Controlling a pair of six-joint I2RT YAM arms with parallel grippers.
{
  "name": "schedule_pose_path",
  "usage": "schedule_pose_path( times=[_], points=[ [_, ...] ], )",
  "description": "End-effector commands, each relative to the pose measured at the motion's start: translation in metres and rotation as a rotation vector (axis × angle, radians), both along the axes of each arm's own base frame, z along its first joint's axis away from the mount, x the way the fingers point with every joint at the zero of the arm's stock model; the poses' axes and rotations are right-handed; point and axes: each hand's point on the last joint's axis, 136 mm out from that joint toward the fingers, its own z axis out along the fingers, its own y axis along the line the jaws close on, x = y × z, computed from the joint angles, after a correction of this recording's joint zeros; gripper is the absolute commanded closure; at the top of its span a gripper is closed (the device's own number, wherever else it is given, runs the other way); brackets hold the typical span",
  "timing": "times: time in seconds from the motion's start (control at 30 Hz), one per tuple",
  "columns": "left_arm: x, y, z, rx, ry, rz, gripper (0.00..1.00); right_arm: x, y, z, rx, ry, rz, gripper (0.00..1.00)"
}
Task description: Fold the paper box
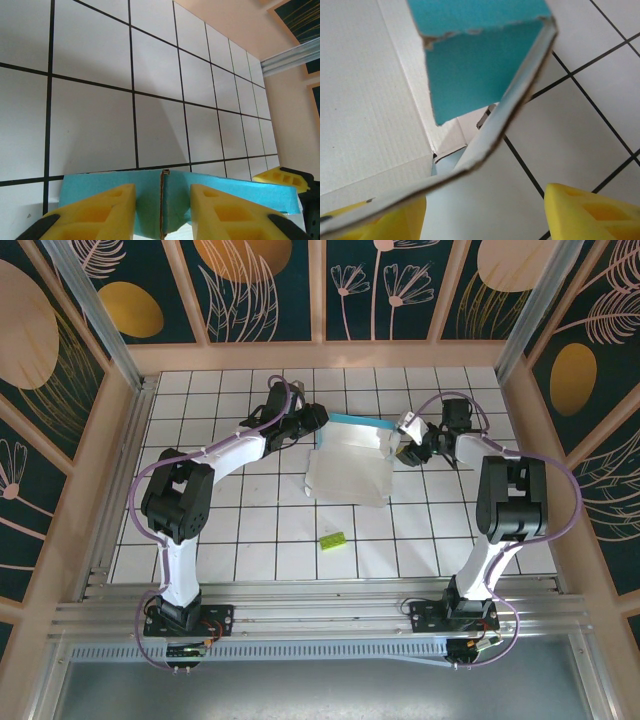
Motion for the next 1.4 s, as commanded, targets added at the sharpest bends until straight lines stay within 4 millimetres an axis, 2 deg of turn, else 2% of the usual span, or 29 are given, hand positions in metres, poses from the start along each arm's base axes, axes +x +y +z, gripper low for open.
schedule_pose_path(
  times=[0.0,0.43,0.97,1.27,1.37],
  points=[
    [0.005,-0.003,0.008,-0.012,-0.023,-0.016,0.68,0.007,0.007,0.008,0.023,-0.025,0.009,0.37],
    [0.005,-0.005,0.008,-0.015,-0.027,-0.027,0.68,0.018,0.02,0.031,0.102,-0.077,-0.018,0.4],
    [0.005,-0.006,0.006,-0.013,-0.023,-0.031,0.68,0.042,0.029,0.032,0.12,-0.072,-0.075,0.38],
    [0.005,-0.007,0.006,-0.016,-0.019,-0.035,0.68,0.053,0.035,0.033,0.137,-0.081,-0.104,0.44],
    [0.004,-0.007,0.005,-0.015,-0.017,-0.036,0.68,0.057,0.037,0.029,0.133,-0.068,-0.103,0.5]
  ],
)
